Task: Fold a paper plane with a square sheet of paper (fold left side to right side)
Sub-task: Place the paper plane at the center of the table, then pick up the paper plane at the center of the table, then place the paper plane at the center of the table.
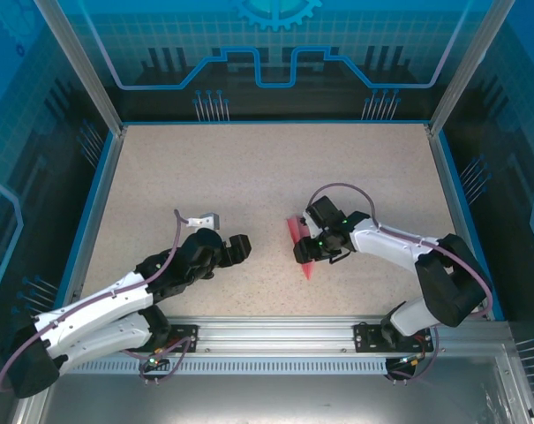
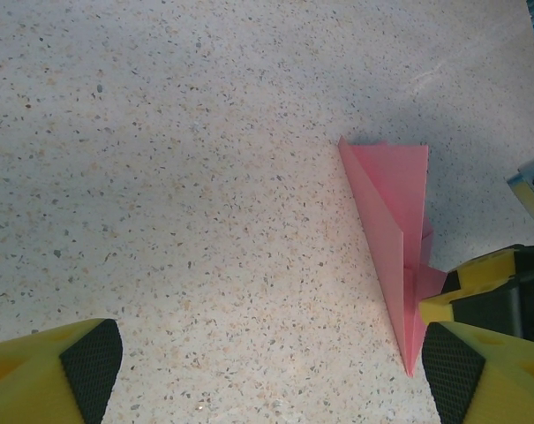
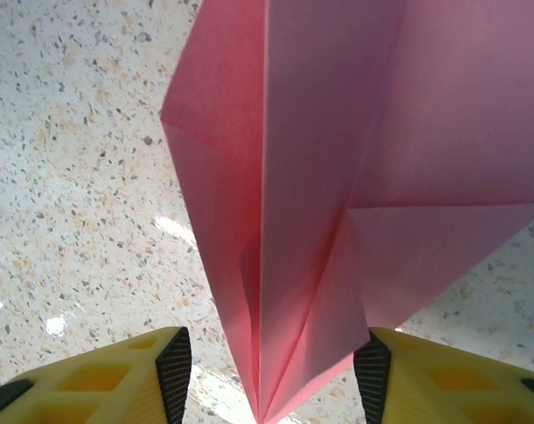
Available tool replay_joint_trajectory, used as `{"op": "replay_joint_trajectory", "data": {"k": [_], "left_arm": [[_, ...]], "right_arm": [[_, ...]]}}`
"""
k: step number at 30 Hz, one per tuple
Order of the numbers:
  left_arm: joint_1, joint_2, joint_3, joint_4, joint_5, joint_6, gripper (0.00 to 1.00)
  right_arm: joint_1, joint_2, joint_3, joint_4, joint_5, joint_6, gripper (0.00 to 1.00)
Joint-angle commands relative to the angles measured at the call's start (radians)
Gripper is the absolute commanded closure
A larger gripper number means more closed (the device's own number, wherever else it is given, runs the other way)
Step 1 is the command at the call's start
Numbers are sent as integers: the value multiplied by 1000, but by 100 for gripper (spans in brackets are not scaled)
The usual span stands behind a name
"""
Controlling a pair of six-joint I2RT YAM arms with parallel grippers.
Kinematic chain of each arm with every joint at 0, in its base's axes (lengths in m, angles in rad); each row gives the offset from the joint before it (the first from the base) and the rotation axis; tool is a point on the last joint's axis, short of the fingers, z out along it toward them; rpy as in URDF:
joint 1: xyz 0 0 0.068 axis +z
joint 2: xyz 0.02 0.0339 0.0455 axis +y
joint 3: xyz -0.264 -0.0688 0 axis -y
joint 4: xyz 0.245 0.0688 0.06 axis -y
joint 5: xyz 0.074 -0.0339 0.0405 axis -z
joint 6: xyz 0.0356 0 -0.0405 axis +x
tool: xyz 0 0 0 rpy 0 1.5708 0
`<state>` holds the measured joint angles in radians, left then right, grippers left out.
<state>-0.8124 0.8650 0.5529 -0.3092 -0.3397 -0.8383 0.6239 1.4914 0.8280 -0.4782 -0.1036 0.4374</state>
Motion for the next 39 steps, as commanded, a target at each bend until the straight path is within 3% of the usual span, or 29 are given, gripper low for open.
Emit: {"op": "replay_joint_trajectory", "data": {"k": [1,9,21,26,31,39], "left_arm": [[9,-17,1,-7,2,5,9],[8,-19,1,-14,0,3,8],[9,-19,9,-10,19,36,4],[9,-18,26,-21,37,67,1],[8,-18,42,-32,57,98,1],[9,-15,50,-25,106,128,1]], "right_arm": [[20,28,30,-11,27,16,47],[29,59,45,-14,50,15,60],[76,168,102,-17,106,41,65],[78,225,144,-41,136,64,77],[31,233,255,-98,156,60,88],[-108,397,535,-222,198,64,90]]}}
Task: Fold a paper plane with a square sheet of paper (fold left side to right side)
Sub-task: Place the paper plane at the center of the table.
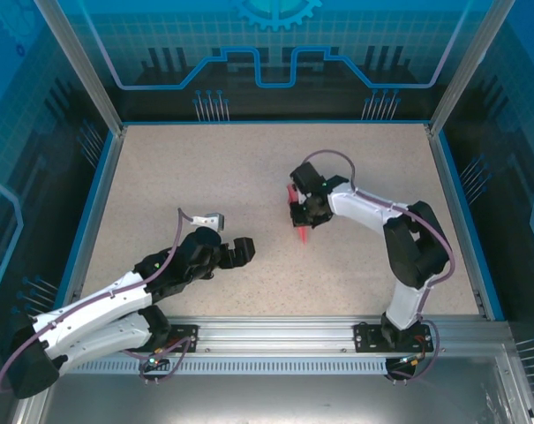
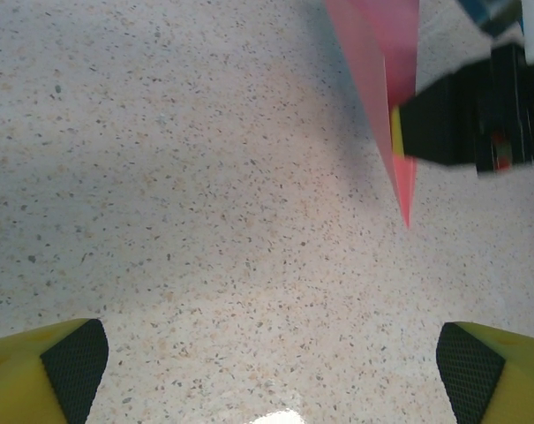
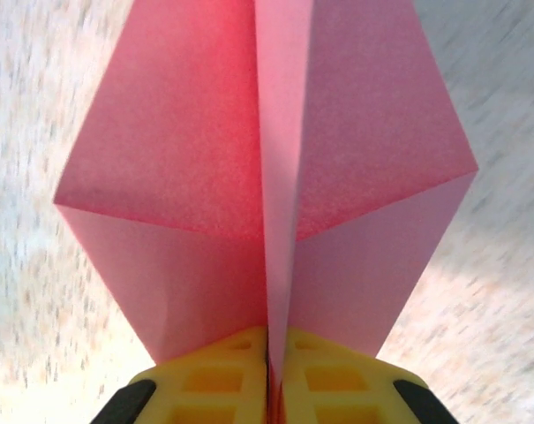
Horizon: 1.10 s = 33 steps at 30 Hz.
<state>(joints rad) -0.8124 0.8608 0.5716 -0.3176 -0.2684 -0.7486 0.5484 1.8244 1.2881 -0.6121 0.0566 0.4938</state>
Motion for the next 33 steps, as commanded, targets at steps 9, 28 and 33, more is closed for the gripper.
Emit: {"op": "replay_joint_trajectory", "data": {"k": [9,28,33], "left_arm": [[9,-7,24,-7,56,54,1],[33,9,23,1,78,49,1],[76,10,25,7,123,53,1]], "right_arm": [[-83,277,310,-167,68,11,89],[-86,338,319,-163,60,-25,82],[-80,306,314,-171,75,-35,78]]}}
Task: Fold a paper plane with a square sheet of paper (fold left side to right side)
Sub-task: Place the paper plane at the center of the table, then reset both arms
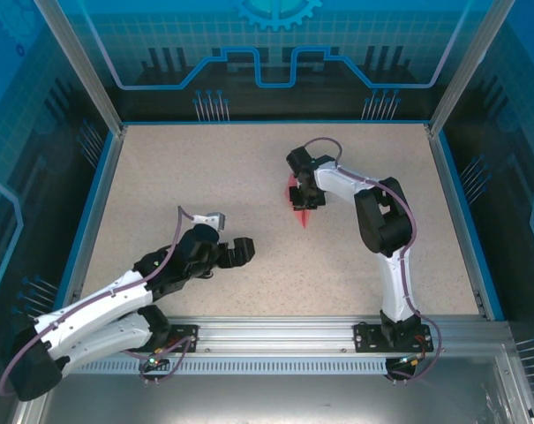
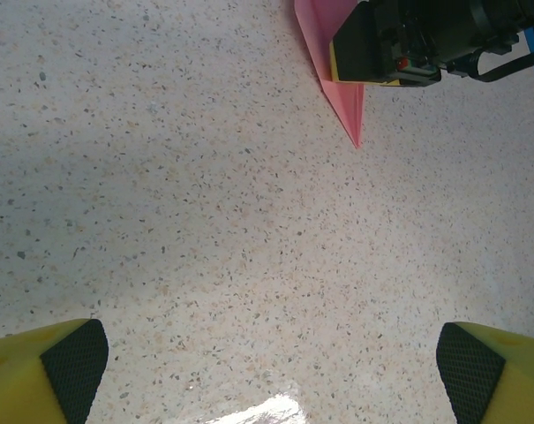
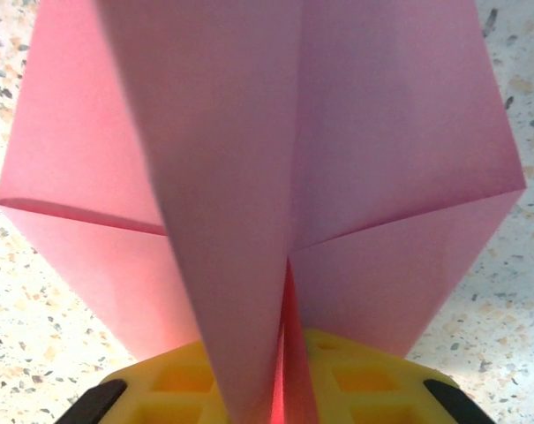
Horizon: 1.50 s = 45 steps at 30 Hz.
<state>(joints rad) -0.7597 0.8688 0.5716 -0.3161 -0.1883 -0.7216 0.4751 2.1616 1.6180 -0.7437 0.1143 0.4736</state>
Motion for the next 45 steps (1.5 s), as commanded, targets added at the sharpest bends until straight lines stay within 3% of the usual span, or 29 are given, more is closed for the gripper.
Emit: {"op": "replay_joint_trajectory", "data": {"k": [1,11,18,21,29,30,36,40,45], "left_arm": [[37,2,25,7,54,27,1],[235,38,47,6,203,84,1],[359,85,111,2,218,119,1],[402,86,136,-1,154,136,1],[421,63,91,110,-247,292,1],[422,55,72,138,-276,336,1],[440,30,-62,340,-404,547,1],[497,67,-153,493,-348,625,1],[563,149,-237,727,-186,714,1]], "right_arm": [[-6,-38,-18,-40,22,-17,78],[22,-192,-101,-26,51,-36,64],[31,-451,-242,-23,98,-74,51],[15,-624,-346,17,132,-117,42],[-153,-1065,-686,214,210,-226,6],[-184,-1102,-730,263,222,-242,1],[-368,-1236,-1069,654,177,-376,1],[-444,-1173,-1246,1003,99,-384,1],[-470,-973,-1278,1286,10,-417,1]]}}
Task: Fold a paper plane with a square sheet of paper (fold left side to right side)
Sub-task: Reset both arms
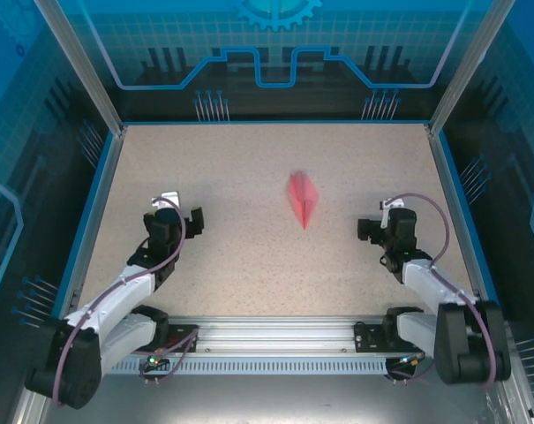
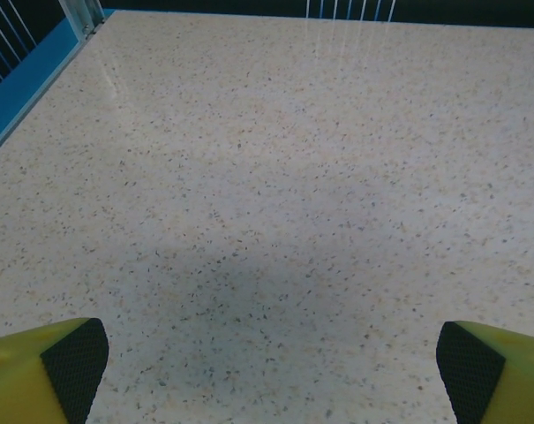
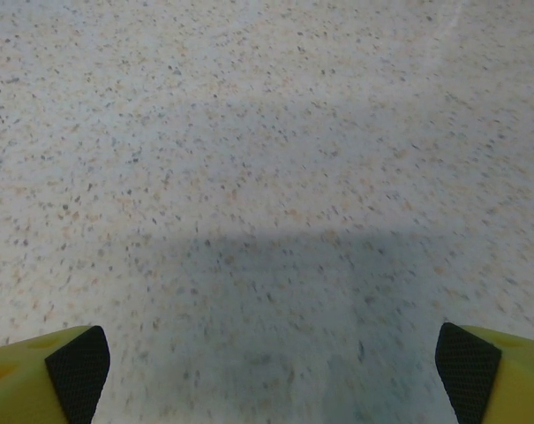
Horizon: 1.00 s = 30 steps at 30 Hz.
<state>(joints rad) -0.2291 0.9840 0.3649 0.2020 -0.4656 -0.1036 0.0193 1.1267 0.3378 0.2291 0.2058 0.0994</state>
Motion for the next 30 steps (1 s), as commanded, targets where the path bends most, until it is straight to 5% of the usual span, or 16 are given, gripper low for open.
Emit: {"op": "replay_joint_trajectory", "data": {"k": [1,11,16,30], "left_arm": [[49,57,-40,257,128,104,1],[167,325,-30,532,380,134,1],[188,460,-51,704,419,146,1],[229,531,50,584,408,97,1]], "right_arm": [[-12,91,15,340,-99,-53,1],[-8,371,31,642,-172,-57,1],[13,374,85,537,-187,-91,1],[40,377,93,521,-155,-112,1]]}}
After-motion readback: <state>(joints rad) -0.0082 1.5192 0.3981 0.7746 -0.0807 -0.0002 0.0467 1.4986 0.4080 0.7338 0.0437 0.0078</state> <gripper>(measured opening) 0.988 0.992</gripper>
